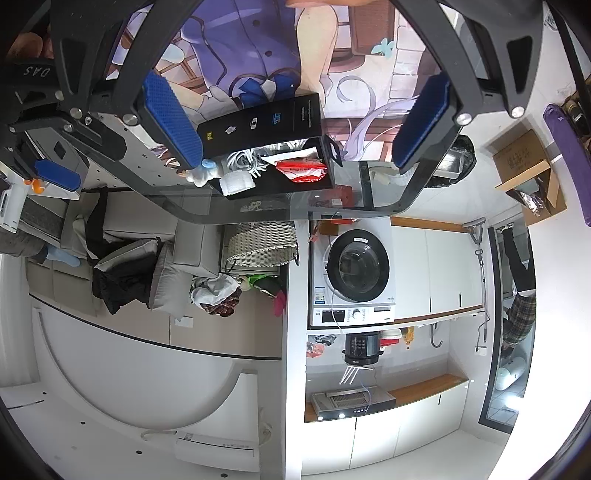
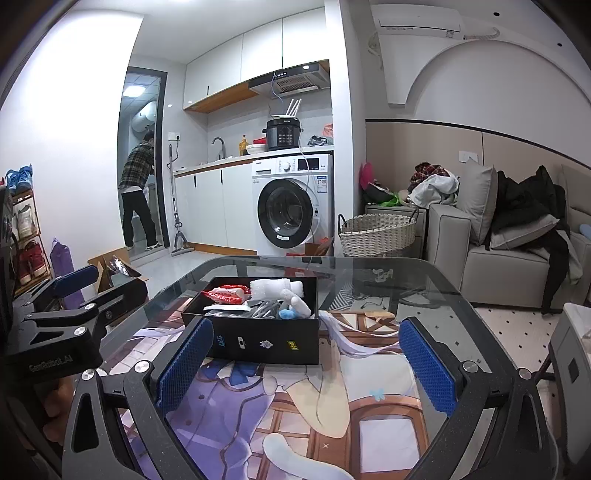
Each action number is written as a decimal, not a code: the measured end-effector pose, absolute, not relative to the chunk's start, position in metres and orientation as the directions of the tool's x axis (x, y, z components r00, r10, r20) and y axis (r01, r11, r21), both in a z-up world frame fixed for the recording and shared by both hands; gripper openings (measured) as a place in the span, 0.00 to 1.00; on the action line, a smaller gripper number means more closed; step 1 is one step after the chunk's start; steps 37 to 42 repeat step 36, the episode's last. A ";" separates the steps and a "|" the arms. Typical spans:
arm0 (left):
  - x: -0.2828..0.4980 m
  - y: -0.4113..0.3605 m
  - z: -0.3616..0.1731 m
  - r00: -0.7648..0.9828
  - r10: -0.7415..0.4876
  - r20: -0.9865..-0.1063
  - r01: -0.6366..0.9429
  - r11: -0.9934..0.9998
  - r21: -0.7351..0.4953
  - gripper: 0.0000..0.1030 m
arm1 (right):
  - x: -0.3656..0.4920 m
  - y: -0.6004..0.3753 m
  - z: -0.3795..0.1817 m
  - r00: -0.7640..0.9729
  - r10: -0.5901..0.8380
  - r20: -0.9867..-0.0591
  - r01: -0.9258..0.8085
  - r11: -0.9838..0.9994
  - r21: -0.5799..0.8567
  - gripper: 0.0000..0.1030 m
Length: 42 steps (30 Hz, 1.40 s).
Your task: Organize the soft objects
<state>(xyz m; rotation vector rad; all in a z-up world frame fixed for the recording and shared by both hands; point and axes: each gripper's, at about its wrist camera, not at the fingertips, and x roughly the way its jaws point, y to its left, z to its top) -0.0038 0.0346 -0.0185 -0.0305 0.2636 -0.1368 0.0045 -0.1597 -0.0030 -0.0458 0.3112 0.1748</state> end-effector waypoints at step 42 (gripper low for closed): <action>-0.004 0.030 -0.019 0.953 -0.133 -0.274 0.125 0.991 -0.046 1.00 | 0.004 -0.153 -0.011 0.937 0.167 -0.308 -0.181 0.983 -0.019 0.99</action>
